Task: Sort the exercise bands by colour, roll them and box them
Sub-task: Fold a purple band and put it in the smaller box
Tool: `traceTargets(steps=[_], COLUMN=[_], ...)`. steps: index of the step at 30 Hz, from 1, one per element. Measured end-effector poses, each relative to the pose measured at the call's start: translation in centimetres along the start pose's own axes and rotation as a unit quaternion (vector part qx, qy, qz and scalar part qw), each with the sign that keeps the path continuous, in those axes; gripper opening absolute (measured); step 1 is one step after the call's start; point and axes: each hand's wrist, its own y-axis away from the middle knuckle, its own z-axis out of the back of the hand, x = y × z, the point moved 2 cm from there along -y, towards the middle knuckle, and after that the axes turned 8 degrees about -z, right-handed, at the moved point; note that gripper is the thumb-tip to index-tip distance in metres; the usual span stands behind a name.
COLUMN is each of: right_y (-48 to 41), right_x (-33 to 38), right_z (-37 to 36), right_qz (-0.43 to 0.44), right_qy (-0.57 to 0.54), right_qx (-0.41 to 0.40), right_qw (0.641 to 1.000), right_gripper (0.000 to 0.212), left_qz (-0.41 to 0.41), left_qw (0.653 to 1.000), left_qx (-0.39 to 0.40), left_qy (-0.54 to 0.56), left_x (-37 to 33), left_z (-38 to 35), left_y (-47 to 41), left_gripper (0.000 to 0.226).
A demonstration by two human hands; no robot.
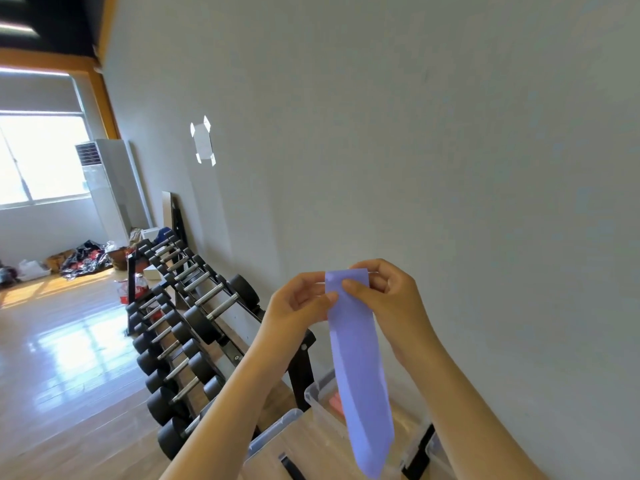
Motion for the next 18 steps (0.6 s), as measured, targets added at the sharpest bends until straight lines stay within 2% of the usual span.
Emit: traceTargets(steps=[4,9,13,16,18], right_y=[0.6,1.2,1.8,2.4,2.6], right_x=[-0.1,-0.5,-0.9,-1.7,-2.3], right_z=[0.4,1.6,2.6,3.5,4.1], right_qz=[0.002,0.013,0.014,-0.004,0.001], right_qy=[0.003,0.017,0.017,-0.004,0.019], right_qx=[0.004,-0.016,-0.014,0.027,0.024], right_qw=[1.000,1.000,1.000,1.000,1.000], right_gripper=[0.015,0.013,0.010,0.020,0.022], left_qz=[-0.009,-0.014,-0.045,-0.043,-0.033], left_qw=[1.000,0.999,0.999,0.999,0.999], left_qx=[-0.002,0.042,0.028,0.013,0.006], left_qy=[-0.001,0.014,-0.002,0.004,0.008], left_x=[0.3,1.5,1.9,2.2,2.6], left_z=[-0.5,-1.8,-2.7,-3.3,-3.6], left_y=[0.0,0.0,0.3,0.3,0.4], left_gripper=[0.023,0.045,0.030,0.015,0.007])
